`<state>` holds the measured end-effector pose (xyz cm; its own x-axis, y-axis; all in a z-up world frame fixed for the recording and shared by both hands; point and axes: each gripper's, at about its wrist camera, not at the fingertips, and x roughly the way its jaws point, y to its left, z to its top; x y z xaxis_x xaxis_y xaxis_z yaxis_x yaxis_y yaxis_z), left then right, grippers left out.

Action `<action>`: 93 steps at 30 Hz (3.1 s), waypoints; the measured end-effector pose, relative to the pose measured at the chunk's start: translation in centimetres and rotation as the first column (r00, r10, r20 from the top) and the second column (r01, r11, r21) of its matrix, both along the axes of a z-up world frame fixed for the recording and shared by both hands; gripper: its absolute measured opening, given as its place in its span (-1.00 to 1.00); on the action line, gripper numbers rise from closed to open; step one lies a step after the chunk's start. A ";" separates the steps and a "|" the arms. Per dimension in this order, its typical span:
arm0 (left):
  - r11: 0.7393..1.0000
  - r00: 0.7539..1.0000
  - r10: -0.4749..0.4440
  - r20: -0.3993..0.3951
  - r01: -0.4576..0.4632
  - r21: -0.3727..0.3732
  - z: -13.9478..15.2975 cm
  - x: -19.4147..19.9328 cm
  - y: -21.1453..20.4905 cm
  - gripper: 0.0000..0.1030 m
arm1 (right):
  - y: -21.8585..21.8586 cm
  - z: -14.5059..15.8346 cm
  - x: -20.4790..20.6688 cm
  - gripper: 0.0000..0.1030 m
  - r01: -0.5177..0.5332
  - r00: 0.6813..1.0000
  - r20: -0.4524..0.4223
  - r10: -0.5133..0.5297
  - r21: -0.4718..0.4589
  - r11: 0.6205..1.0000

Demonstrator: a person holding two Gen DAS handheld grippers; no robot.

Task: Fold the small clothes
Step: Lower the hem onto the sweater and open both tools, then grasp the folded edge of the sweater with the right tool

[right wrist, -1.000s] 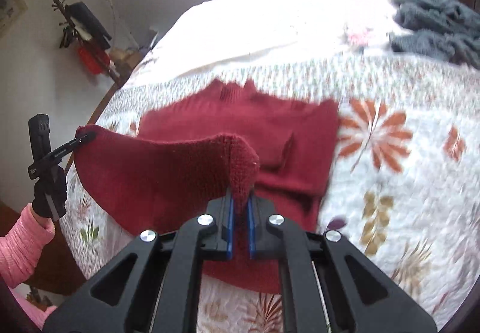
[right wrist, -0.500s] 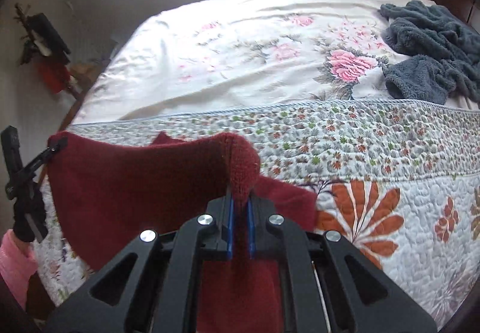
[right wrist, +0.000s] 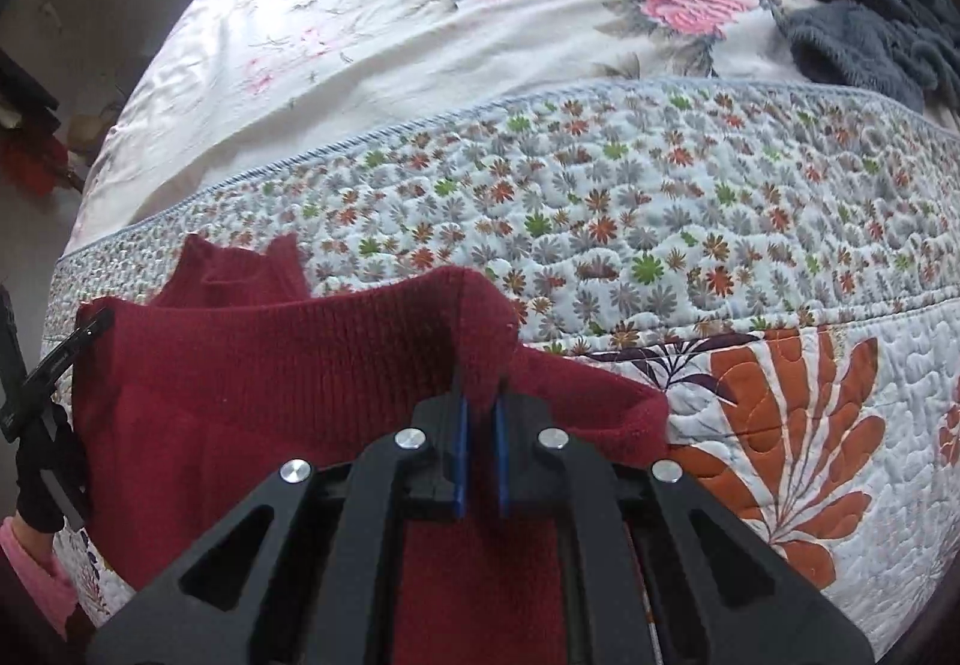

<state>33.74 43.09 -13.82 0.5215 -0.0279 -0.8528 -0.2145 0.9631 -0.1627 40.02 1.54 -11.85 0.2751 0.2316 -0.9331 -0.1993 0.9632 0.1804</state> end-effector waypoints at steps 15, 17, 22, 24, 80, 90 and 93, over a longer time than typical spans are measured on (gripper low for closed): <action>0.983 0.981 0.180 0.066 -0.177 -0.049 4.5 -2.8 4.8 -0.22 | -3.0 1.5 -1.9 -0.34 0.068 0.998 0.005 -0.068 0.065 0.996; 0.987 0.981 0.158 0.110 -0.158 -0.001 6.7 -4.5 4.4 -0.16 | -4.2 3.0 -3.7 -0.33 0.052 0.998 0.018 -0.054 0.099 0.994; 1.000 0.993 0.012 0.118 -0.012 -0.001 9.1 -10.9 0.4 -0.02 | -6.7 4.4 -10.9 -0.23 -0.031 0.999 0.013 0.030 0.113 0.993; 0.999 0.995 -0.042 0.090 0.041 0.007 8.8 -13.3 -1.6 0.04 | -7.2 3.5 -13.8 -0.16 -0.049 0.999 -0.009 0.051 0.104 0.993; 0.991 0.993 -0.095 -0.064 0.089 -0.096 0.3 -12.0 -9.3 0.15 | -10.0 -2.8 -11.1 -0.81 0.066 0.990 -0.132 -0.048 0.135 0.989; 0.991 0.994 -0.098 -0.052 0.092 -0.098 0.4 -12.3 -9.2 0.16 | -9.6 -1.8 -11.7 -0.47 0.071 0.992 -0.116 -0.053 0.151 0.986; 0.990 0.995 -0.083 -0.052 0.076 -0.115 1.1 -12.9 -9.0 0.17 | -10.2 -0.4 -12.7 -0.12 0.054 0.996 -0.085 -0.040 0.169 0.984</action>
<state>20.89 34.09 -12.77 0.4646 -0.1650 -0.8700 -0.1499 0.9537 -0.2609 27.27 -8.70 -12.22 0.2147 0.3785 -0.9004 -0.1322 0.9246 0.3572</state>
